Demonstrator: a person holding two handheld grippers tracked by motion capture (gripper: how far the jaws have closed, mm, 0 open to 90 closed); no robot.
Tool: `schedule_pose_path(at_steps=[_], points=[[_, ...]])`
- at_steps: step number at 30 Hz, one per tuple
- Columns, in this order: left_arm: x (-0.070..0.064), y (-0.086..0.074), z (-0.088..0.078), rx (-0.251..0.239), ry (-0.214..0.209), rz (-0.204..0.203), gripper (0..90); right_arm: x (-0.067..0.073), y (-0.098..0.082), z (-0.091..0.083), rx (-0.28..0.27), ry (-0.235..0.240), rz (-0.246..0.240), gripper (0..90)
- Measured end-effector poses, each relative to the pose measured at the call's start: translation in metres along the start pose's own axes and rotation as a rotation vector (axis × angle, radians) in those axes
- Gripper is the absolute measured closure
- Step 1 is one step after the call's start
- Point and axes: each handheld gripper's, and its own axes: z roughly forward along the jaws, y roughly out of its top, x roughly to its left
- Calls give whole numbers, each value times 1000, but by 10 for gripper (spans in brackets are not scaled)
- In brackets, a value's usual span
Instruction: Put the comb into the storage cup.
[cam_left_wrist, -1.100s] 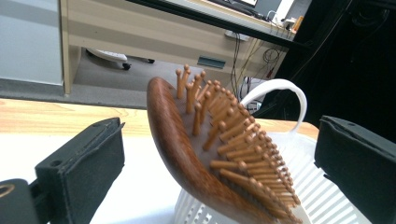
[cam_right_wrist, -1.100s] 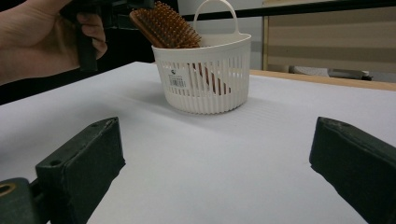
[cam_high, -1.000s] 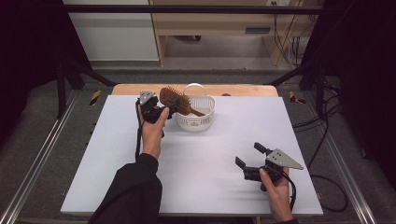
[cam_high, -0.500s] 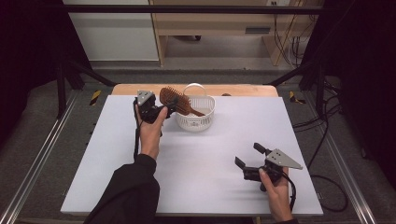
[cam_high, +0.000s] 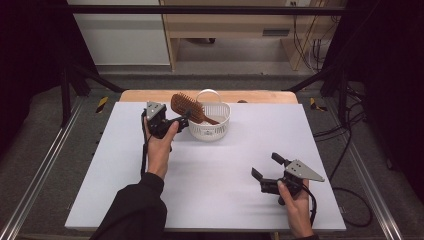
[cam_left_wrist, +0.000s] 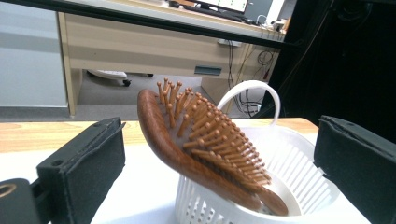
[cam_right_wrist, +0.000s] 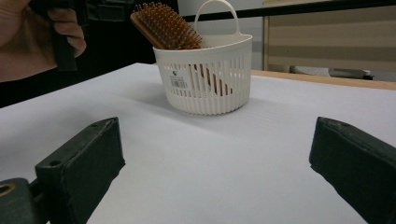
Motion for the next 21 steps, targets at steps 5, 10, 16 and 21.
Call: schedule_pose_path(at_steps=[5,10,16,21], points=[[0,-1,-13,-4,-10,38,19,2,-1,2,13,1,-14,34],[-2,-5,-24,3,-29,61,19,2,-1,2,14,1,-14,34],[-9,-9,-31,7,-52,92,18,2,-1,2,14,2,-14,34],[-12,-13,-34,10,-67,96,18,2,-1,2,12,0,-15,33]])
